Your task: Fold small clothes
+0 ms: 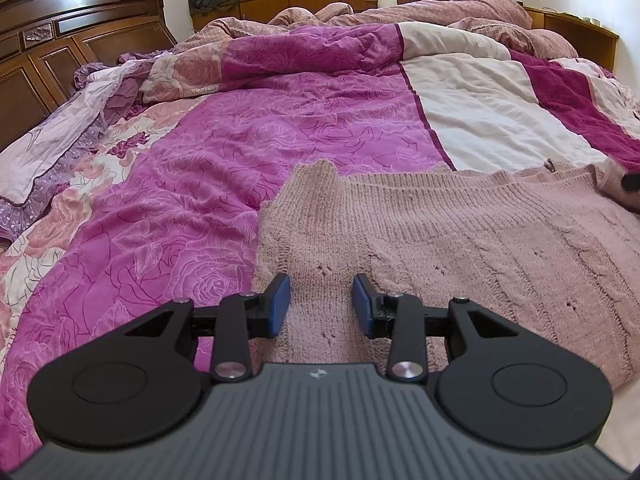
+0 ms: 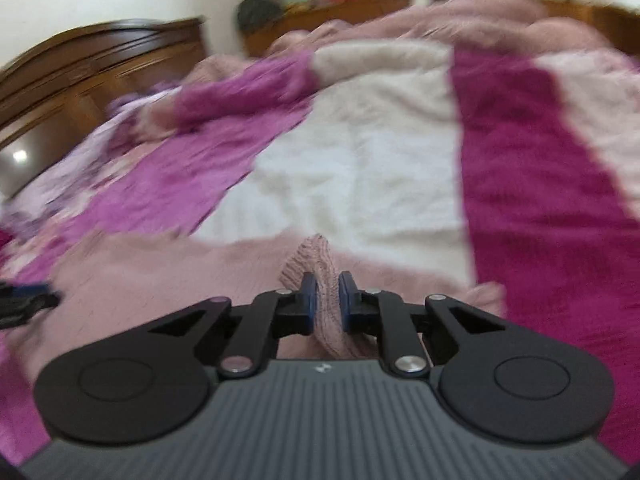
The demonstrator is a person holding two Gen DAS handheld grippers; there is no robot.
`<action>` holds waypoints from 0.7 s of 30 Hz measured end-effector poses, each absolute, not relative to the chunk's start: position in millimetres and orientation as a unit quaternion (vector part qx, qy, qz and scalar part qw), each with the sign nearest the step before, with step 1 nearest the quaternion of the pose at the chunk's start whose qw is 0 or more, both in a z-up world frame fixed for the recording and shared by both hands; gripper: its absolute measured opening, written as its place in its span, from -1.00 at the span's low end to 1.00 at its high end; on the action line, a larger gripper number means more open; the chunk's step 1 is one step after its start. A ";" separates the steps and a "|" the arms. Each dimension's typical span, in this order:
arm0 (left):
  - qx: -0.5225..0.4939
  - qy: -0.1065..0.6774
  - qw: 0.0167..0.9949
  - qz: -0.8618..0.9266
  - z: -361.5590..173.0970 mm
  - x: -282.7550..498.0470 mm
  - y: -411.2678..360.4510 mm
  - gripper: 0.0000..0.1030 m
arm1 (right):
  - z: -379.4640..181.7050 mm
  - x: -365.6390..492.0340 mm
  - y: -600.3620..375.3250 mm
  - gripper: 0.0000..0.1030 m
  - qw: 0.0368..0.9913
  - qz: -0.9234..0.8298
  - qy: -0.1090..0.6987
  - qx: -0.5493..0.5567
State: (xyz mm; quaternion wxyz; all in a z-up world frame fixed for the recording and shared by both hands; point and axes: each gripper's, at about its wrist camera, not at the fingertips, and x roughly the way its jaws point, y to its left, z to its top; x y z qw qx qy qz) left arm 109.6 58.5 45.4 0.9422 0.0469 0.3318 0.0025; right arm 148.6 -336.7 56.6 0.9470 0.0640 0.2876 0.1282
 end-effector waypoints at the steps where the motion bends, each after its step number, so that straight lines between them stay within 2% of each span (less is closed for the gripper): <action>1: 0.047 0.332 0.942 0.003 45.5 109.7 58.6 -0.17 | 57.7 150.1 -338.6 -0.70 0.956 0.080 0.277 0.053; 4: 0.048 0.332 0.942 0.003 46.1 109.5 58.8 -0.17 | 57.7 155.4 -345.5 -0.66 0.963 -0.019 0.267 0.029; 10: 0.041 0.322 0.946 -0.005 56.2 108.6 61.1 -0.15 | 68.0 134.6 -351.0 -0.55 0.960 -0.012 0.275 0.043; 12: 0.041 0.324 0.945 -0.005 57.0 111.3 60.4 -0.06 | 70.1 119.1 -344.7 -0.38 0.961 0.006 0.273 0.045; 14: 0.040 0.329 0.943 -0.001 54.2 115.0 61.1 -0.04 | 69.2 105.0 -339.7 -0.10 0.958 0.026 0.278 0.060; 21: 0.040 0.345 0.938 0.003 42.6 123.2 60.4 0.03 | 39.9 85.2 -323.6 -0.07 0.943 0.055 0.319 0.073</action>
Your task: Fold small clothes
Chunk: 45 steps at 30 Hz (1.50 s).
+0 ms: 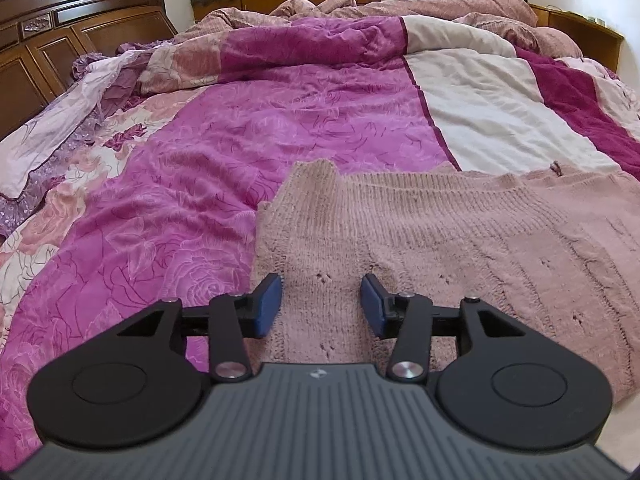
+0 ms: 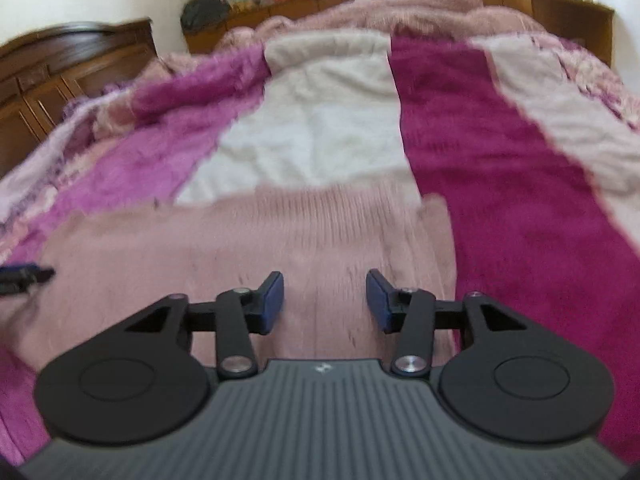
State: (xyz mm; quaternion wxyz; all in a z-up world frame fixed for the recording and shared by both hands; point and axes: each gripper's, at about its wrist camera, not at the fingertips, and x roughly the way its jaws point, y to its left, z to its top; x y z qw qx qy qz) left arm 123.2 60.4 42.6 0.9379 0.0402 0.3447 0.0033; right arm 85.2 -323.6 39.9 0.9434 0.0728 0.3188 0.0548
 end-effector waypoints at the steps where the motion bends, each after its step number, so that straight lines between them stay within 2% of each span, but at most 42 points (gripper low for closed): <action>1: 0.039 0.346 0.937 0.004 42.5 124.0 60.5 0.04 | 34.7 85.7 -323.6 -0.07 0.944 0.053 0.318 0.073; 10: 0.029 0.355 0.934 0.006 62.0 112.2 54.0 0.05 | 47.7 73.2 -335.7 -0.04 0.943 0.046 0.301 0.132; 13: 0.032 0.352 0.935 -0.002 74.8 97.3 44.0 0.19 | 59.8 59.3 -348.8 0.29 0.947 0.038 0.278 0.159; 14: 0.032 0.353 0.935 -0.003 77.7 92.7 39.8 0.25 | 62.6 54.7 -353.8 0.33 0.948 0.037 0.270 0.166; 23: 0.006 0.374 0.927 -0.014 88.2 61.0 4.2 0.34 | 51.0 37.1 -396.7 0.35 0.934 0.009 0.287 0.211; 31: 0.000 0.410 0.912 -0.016 66.8 60.1 -14.0 0.35 | 29.4 34.4 -409.1 0.38 0.914 0.029 0.323 0.242; 45: 0.021 0.428 0.904 -0.008 50.2 67.2 -25.5 0.36 | 16.9 49.8 -413.5 0.39 0.899 0.103 0.327 0.274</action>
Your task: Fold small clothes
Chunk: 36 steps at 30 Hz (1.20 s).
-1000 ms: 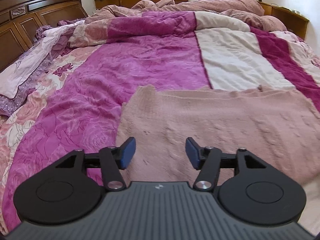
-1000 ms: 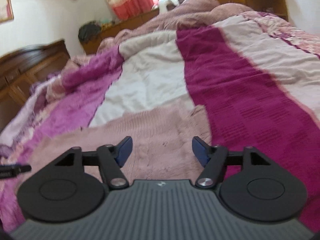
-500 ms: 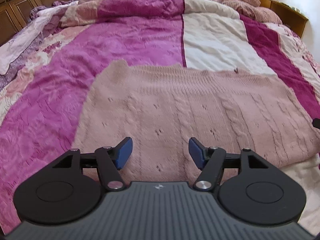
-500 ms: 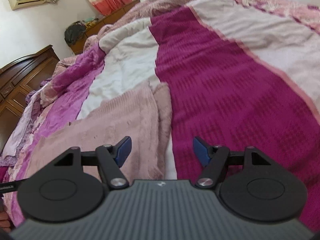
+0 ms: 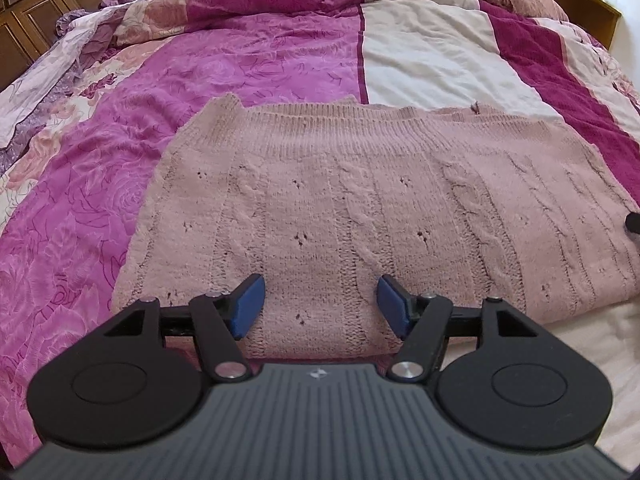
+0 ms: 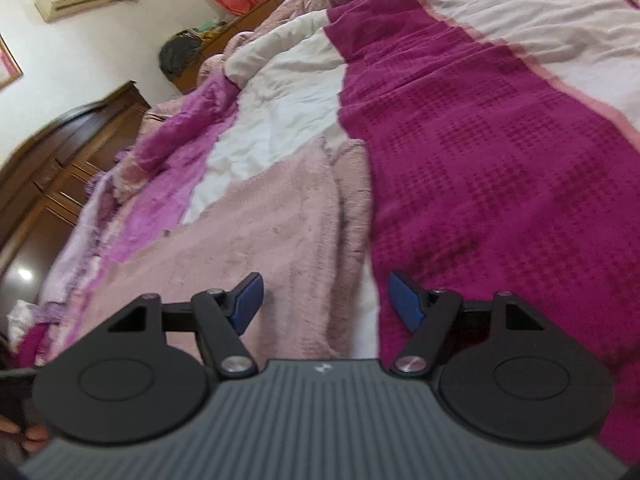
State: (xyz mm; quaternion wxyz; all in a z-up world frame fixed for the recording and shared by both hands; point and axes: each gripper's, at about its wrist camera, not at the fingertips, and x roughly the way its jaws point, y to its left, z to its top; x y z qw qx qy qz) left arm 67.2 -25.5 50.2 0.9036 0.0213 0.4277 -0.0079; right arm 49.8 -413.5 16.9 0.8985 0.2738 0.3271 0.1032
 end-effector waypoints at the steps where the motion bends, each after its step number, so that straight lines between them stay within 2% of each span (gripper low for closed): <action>1: 0.022 0.428 0.904 -0.008 49.8 67.4 -26.0 0.36 | 16.6 51.7 -413.7 0.38 0.894 0.115 0.327 0.285; 9: 0.019 0.432 0.902 -0.004 49.5 69.1 -26.7 0.38 | 3.7 63.7 -407.4 0.33 0.883 0.117 0.315 0.327; 12: 0.021 0.435 0.900 -0.002 50.1 70.1 -27.6 0.38 | 2.7 63.9 -407.7 0.14 0.885 0.107 0.313 0.328; 14: 0.020 0.438 0.899 -0.001 50.3 70.6 -27.8 0.38 | 1.6 64.5 -410.3 -0.15 0.885 0.103 0.314 0.329; 17: 0.019 0.439 0.898 0.001 50.3 70.8 -28.1 0.39 | -0.7 64.3 -414.8 -0.36 0.879 0.103 0.314 0.343; 36: 0.021 0.440 0.898 0.002 50.0 68.1 -29.3 0.39 | -5.0 61.2 -416.4 -0.37 0.876 0.106 0.318 0.348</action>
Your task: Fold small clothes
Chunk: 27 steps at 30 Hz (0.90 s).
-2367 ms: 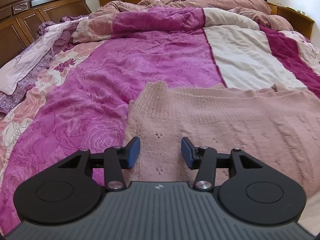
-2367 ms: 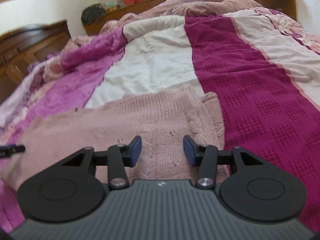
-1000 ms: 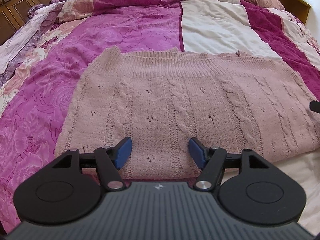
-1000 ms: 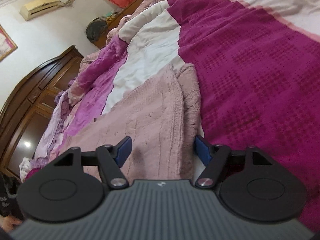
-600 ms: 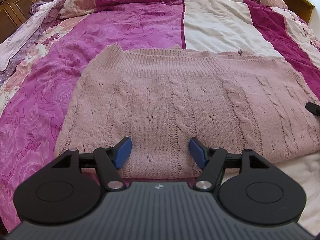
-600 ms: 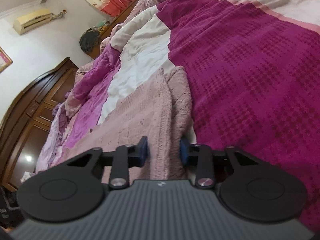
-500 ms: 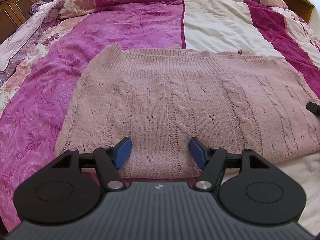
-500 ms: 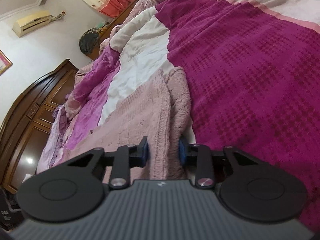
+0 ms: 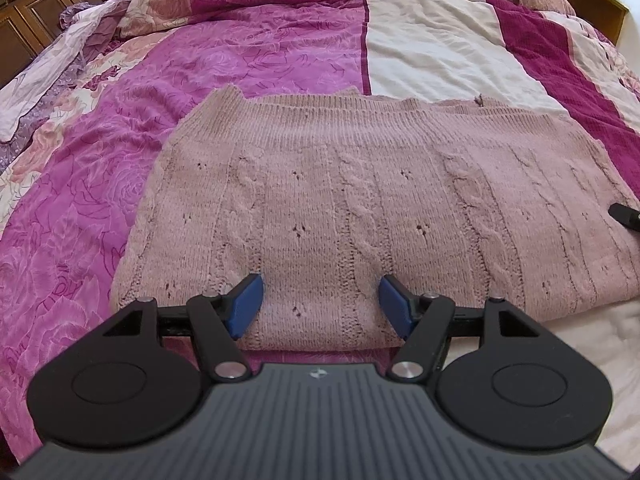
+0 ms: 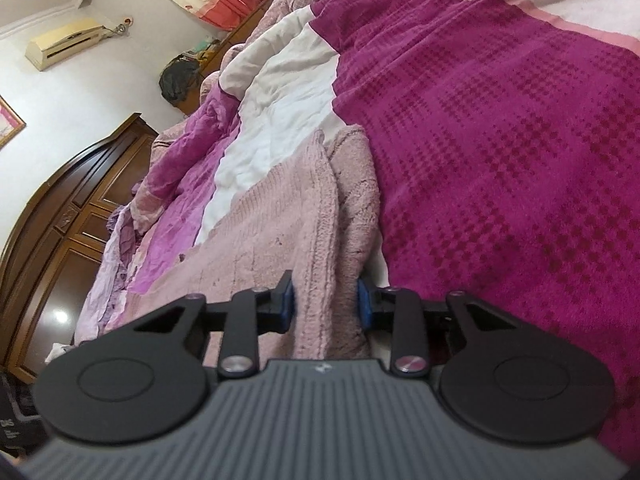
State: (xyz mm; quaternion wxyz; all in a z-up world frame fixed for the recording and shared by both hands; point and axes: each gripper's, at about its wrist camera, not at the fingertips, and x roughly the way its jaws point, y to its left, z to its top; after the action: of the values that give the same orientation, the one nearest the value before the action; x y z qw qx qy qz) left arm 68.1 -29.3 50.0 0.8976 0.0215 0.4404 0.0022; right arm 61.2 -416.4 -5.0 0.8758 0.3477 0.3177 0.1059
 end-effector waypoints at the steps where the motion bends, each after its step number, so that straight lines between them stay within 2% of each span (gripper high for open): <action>1: 0.020 0.441 0.897 0.002 50.1 67.1 -29.0 0.39 | -4.2 60.2 -415.4 -0.37 0.877 0.105 0.315 0.347; 8: 0.007 0.434 0.901 -0.002 60.6 55.2 -20.7 0.39 | 12.7 55.8 -408.9 -0.47 0.886 0.089 0.303 0.340; 27: 0.007 0.403 0.915 0.021 87.3 21.6 19.8 0.39 | 73.8 60.5 -360.2 -0.51 0.889 0.108 0.259 0.363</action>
State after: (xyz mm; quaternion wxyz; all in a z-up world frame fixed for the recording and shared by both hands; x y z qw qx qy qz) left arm 21.6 19.8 87.3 0.9147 0.0067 0.4035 0.0214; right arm 60.5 -360.2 73.8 0.8886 0.3631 0.2588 0.1080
